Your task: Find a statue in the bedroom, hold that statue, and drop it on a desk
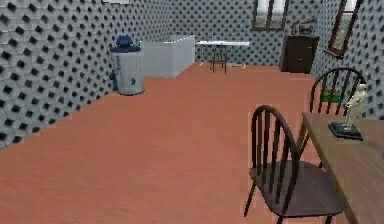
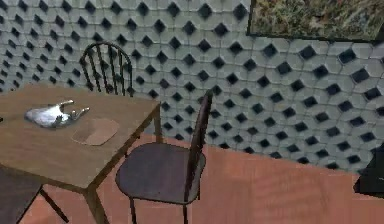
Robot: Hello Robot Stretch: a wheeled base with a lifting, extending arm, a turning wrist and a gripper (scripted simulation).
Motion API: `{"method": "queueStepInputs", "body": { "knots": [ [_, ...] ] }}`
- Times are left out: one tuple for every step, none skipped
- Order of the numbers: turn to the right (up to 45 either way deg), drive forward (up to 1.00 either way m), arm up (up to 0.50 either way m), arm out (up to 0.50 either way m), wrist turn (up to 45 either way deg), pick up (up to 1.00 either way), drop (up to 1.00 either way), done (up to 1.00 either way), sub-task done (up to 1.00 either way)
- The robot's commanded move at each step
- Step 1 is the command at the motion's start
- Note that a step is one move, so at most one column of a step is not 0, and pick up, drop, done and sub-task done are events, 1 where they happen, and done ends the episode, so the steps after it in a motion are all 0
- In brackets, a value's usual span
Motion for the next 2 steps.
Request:
{"method": "queueStepInputs", "body": {
  "knots": [
    [-30.0,0.00,0.00,0.00,0.0,0.00,0.00,0.00,0.00],
    [45.0,0.00,0.00,0.00,0.0,0.00,0.00,0.00,0.00]
  ]
}}
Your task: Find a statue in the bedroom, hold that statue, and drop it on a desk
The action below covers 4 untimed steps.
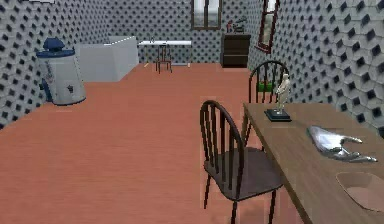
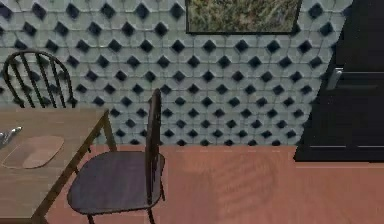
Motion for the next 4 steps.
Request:
{"method": "queueStepInputs", "body": {
  "knots": [
    [21.0,0.00,0.00,0.00,0.0,0.00,0.00,0.00,0.00],
    [0.0,0.50,0.00,0.00,0.0,0.00,0.00,0.00,0.00],
    [-45.0,0.00,0.00,0.00,0.0,0.00,0.00,0.00,0.00],
    [-9.0,0.00,0.00,0.00,0.0,0.00,0.00,0.00,0.00]
  ]
}}
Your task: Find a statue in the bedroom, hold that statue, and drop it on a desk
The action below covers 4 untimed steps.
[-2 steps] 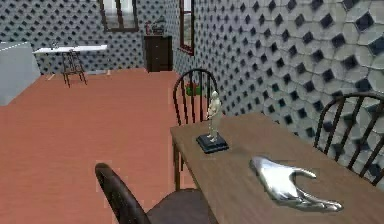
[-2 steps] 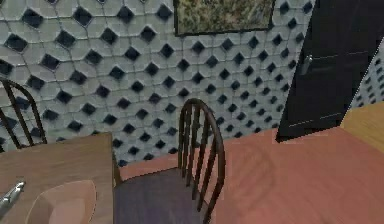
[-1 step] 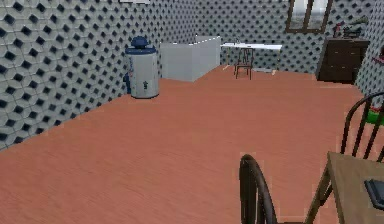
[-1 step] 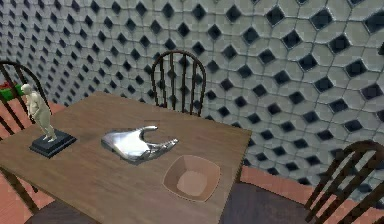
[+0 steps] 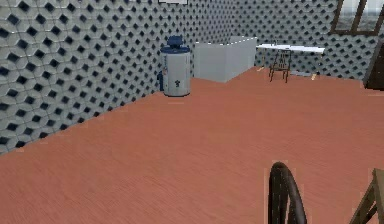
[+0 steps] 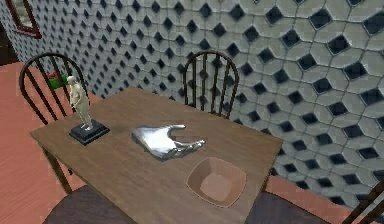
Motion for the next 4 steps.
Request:
{"method": "queueStepInputs", "body": {
  "knots": [
    [0.0,0.00,0.50,0.00,0.0,0.00,0.00,0.00,0.00],
    [0.0,0.00,0.38,0.00,0.0,0.00,0.00,0.00,0.00],
    [0.0,0.00,0.00,0.32,0.0,0.00,0.00,0.00,0.00],
    [0.0,0.00,0.00,0.00,45.0,0.00,0.00,0.00,0.00]
  ]
}}
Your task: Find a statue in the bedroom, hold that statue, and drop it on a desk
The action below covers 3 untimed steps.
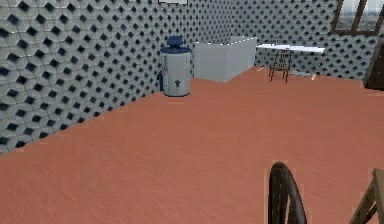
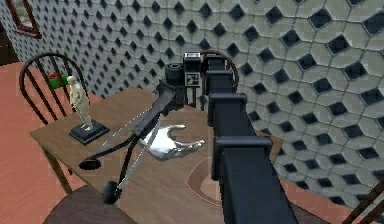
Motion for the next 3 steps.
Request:
{"method": "queueStepInputs", "body": {
  "knots": [
    [0.0,0.00,0.00,0.00,45.0,0.00,0.00,0.00,0.00],
    [0.0,0.00,0.00,0.00,45.0,0.00,0.00,0.00,0.00],
    [0.0,0.00,0.00,0.00,39.0,0.00,0.00,0.00,0.00]
  ]
}}
